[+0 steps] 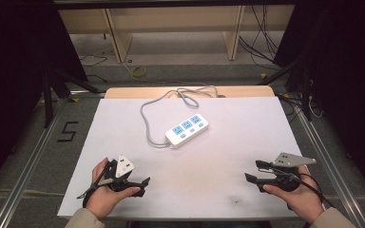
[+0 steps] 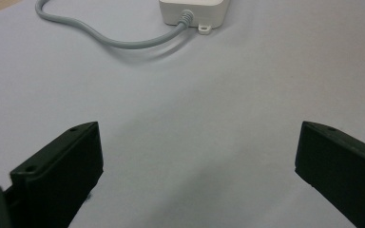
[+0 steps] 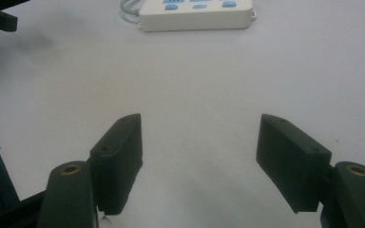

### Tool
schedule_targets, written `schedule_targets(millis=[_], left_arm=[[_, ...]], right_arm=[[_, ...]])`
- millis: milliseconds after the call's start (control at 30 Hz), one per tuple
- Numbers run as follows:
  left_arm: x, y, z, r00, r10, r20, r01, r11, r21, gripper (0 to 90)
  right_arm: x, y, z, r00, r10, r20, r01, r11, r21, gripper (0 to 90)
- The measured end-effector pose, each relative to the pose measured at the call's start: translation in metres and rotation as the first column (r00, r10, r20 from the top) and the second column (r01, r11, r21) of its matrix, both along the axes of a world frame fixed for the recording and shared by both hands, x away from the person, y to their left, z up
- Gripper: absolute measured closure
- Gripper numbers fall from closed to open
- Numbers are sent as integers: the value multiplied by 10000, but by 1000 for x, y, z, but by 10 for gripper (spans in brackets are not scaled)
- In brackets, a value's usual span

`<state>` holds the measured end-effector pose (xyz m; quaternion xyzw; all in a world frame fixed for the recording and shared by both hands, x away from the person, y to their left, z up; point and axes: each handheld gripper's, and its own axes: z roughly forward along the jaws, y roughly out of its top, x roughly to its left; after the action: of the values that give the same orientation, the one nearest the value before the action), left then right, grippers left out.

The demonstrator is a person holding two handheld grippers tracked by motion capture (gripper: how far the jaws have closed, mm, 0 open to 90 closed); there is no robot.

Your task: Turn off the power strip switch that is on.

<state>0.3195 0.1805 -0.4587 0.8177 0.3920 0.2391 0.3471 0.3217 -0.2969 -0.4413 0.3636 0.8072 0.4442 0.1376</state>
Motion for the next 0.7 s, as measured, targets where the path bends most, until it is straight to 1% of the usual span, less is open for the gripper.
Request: schedule_targets(millis=[33,133,200,233,333,533,700], left_arm=[[0,-1,0,10000,6,21,-6,10000,-42,19],[-1,-1,0,10000,-78,26,77,10000,13,23],[-1,-1,0,10000,-71,32,71,10000,10,26],[-1,-2,-1,10000,-66,38,66,10000,22,26],[0,-2,0,10000,-60,56,59,10000,19,33],[0,-3,-1,9999,-134,26,134,9999,57,37],[0,-4,-1,9999,-120,40,120,9999,12,41]], right_arm=[[0,0,0,10000,1,19,-1,10000,6,334],[1,2,1,10000,-7,32,8,9999,-119,347],[1,4,2,9999,20,108,-19,9999,-153,362],[1,5,2,9998,10,185,-8,10000,-93,371],[3,9,4,9995,95,301,-90,9998,-172,392],[11,16,4,9991,179,382,-167,9994,-317,398],[18,25,5,9987,308,394,-291,9986,-442,402]])
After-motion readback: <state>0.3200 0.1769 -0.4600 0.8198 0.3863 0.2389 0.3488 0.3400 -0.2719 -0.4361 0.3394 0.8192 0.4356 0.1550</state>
